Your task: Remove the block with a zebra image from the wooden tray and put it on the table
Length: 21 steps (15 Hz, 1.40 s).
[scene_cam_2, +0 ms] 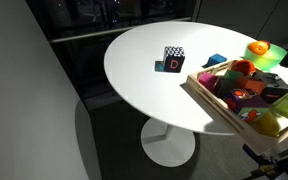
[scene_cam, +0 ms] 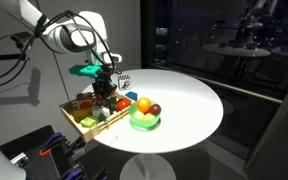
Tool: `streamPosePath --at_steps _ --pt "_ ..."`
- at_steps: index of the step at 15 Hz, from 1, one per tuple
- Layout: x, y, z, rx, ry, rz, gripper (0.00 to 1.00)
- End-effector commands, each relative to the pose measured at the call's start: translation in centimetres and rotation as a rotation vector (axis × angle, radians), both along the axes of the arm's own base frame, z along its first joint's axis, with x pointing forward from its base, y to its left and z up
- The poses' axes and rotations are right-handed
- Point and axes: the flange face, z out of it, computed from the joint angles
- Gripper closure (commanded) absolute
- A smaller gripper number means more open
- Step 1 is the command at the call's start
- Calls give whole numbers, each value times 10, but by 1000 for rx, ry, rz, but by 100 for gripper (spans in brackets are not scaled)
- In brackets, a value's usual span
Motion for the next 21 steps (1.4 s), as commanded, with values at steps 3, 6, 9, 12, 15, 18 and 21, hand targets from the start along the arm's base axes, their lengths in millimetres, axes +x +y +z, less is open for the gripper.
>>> streamPosePath --at_steps 3,6,9,12,15,18,21 --pt "-1 -4 15 -5 -2 16 67" --pt "-5 -6 13 -16 4 99 42" --pt "-11 -8 11 -27 29 242 18" --pt "-16 -10 11 -18 51 385 0" --pt "-22 -12 9 10 72 509 0" --pt "-26 -13 4 21 91 597 0" --pt "-30 -9 -3 28 108 666 0"
